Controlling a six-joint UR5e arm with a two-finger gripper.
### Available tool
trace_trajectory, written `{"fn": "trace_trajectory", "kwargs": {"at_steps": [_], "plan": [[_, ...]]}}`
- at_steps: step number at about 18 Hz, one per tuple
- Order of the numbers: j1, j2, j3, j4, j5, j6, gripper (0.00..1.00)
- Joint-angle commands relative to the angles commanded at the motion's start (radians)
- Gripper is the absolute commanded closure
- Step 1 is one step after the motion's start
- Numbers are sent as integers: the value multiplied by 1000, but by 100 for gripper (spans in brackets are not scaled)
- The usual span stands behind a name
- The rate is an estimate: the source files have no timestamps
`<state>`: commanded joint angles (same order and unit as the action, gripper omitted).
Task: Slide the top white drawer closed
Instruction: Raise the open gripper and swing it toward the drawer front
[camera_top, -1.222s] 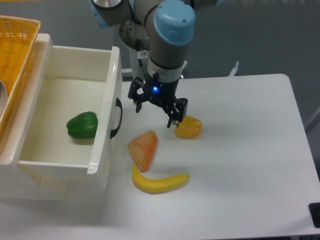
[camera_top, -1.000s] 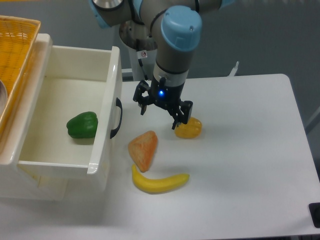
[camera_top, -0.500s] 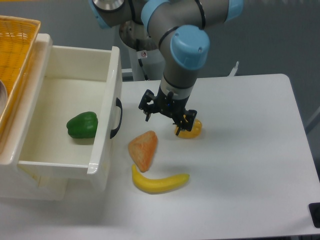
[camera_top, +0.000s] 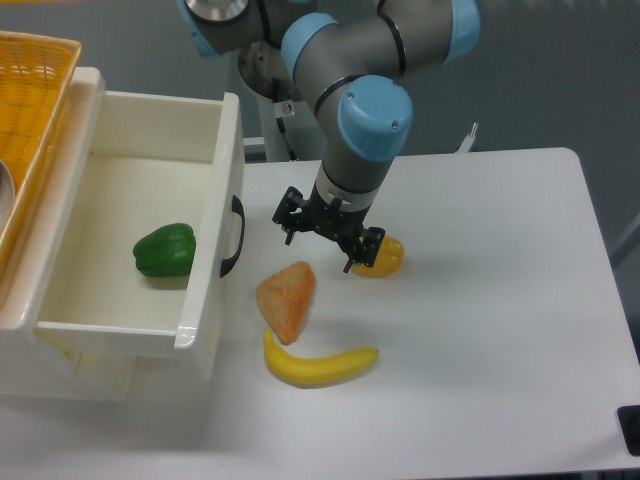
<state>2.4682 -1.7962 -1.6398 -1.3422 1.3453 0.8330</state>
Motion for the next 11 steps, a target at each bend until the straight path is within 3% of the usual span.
{"fn": "trace_trajectory", "kwargs": {"at_steps": [11], "plan": [[-20,-38,0,-2,-3,-121,0]]}}
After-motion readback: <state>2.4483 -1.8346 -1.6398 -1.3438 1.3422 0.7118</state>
